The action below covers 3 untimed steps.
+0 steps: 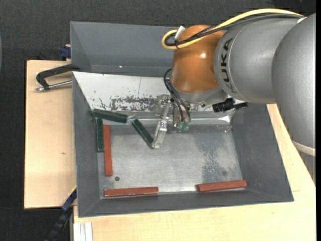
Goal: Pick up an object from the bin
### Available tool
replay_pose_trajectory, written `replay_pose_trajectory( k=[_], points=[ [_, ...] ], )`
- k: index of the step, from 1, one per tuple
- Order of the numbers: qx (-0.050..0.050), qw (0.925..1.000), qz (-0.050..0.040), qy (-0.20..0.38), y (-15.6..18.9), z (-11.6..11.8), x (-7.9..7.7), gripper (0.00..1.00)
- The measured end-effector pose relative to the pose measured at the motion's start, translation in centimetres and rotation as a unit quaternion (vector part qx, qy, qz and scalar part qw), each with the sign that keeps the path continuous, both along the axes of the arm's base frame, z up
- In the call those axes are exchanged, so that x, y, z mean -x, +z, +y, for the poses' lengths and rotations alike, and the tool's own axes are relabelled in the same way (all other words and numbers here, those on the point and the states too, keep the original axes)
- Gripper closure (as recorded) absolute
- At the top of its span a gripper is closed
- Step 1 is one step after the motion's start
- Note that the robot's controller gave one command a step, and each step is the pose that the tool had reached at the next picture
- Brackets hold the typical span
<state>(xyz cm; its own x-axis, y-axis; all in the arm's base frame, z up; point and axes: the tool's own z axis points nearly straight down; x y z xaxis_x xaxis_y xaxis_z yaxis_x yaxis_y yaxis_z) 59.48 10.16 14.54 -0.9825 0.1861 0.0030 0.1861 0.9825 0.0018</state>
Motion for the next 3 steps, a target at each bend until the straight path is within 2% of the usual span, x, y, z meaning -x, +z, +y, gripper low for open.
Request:
replay_pose_trajectory(
  k=[1, 2, 3],
  points=[
    [0.0, 0.9972, -0.0022, -0.074, -3.8, -2.8, -0.7, 0.0],
    [0.0, 0.996, -0.0009, -0.089, -6.9, 0.3, 1.2, 0.0],
    [0.0, 0.9975, -0.0024, -0.071, -7.5, 1.0, 0.8, 0.0]
  ],
)
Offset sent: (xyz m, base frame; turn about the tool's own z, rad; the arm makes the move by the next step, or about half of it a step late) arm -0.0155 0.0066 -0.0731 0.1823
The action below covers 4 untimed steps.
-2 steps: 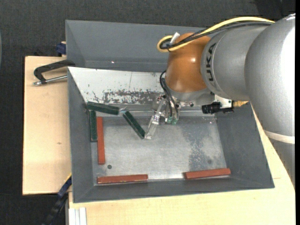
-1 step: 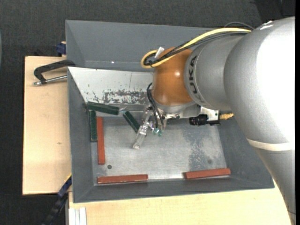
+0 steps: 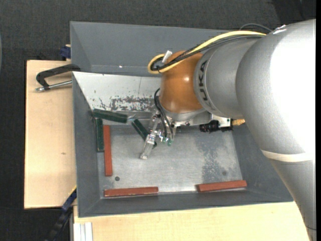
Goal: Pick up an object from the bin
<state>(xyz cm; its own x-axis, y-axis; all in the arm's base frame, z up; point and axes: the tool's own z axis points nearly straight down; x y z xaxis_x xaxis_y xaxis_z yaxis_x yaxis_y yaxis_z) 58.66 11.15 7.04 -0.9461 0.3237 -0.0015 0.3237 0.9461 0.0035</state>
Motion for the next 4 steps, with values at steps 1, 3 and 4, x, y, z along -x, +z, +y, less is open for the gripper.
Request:
replay_pose_trajectory(
  k=[1, 3, 4],
  points=[
    [0.0, 1.0, -0.0012, -0.001, 0.1, 0.8, -1.2, 1.0],
    [0.0, 0.9998, -0.0008, -0.019, 1.9, -1.6, -1.1, 1.0],
    [0.0, 0.9988, -0.0009, -0.049, 13.3, 1.3, -0.7, 1.0]
  ],
)
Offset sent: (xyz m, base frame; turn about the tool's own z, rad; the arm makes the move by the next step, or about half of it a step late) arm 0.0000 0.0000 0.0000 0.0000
